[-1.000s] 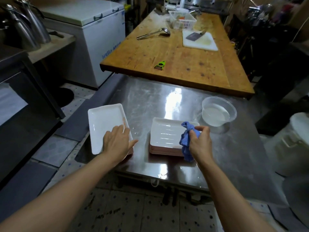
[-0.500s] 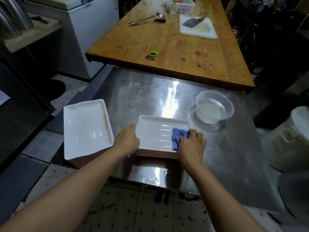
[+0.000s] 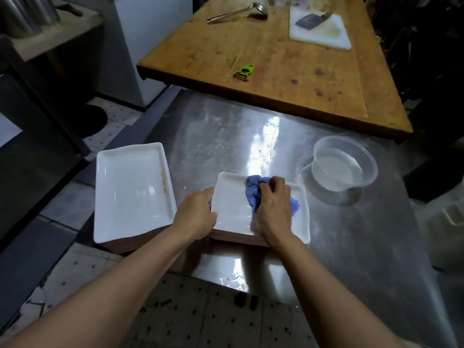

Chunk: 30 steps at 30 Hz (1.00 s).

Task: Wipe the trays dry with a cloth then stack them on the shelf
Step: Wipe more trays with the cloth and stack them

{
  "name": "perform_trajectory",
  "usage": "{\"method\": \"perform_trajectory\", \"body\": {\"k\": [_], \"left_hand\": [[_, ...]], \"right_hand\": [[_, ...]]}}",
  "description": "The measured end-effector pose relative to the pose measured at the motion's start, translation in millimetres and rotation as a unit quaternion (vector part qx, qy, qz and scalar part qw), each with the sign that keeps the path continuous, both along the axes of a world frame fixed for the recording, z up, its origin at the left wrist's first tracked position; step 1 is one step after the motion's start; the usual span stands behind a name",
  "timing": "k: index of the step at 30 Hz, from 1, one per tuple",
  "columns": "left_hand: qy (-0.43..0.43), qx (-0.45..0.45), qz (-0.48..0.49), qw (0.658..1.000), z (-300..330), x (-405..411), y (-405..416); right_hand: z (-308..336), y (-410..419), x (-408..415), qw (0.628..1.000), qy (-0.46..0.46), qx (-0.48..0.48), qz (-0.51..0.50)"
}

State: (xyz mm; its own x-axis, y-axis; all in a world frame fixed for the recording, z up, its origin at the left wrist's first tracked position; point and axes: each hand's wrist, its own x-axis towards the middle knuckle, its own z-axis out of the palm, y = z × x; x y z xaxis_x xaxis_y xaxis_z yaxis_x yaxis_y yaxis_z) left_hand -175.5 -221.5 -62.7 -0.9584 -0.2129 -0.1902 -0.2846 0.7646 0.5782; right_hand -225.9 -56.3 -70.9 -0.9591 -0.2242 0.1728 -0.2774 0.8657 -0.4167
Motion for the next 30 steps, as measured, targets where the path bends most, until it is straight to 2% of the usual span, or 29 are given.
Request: {"method": "perform_trajectory", "body": {"k": [3, 8, 13, 15, 18, 20, 26, 30], "left_hand": [[0.000, 0.013, 0.003, 1.000, 0, 2, 1], [-0.004, -0.007, 0.004, 1.000, 1, 2, 2], [-0.011, 0.020, 0.000, 1.000, 6, 1, 1], [-0.023, 0.054, 0.005, 0.998, 7, 1, -2], [-0.044, 0.188, 0.027, 0.981, 10, 2, -4], [-0.057, 0.235, 0.043, 0.969, 14, 2, -6], [-0.075, 0.211, 0.042, 0.974, 17, 3, -3], [-0.063, 0.119, 0.045, 0.990, 18, 2, 5]], "right_hand": [[1, -28, 1, 0.998, -0.010, -0.055, 0.033], [3, -50, -1, 0.992, -0.034, -0.020, 0.120], [15, -37, 1, 0.976, -0.093, -0.022, 0.194], [21, -31, 9, 0.965, -0.115, -0.007, 0.234], [25, -23, 21, 0.955, -0.142, -0.001, 0.260], [23, -17, 27, 0.952, -0.151, 0.013, 0.268], [18, -8, 43, 0.954, -0.117, 0.028, 0.274], [16, 14, 53, 0.969, -0.082, 0.042, 0.231]]}}
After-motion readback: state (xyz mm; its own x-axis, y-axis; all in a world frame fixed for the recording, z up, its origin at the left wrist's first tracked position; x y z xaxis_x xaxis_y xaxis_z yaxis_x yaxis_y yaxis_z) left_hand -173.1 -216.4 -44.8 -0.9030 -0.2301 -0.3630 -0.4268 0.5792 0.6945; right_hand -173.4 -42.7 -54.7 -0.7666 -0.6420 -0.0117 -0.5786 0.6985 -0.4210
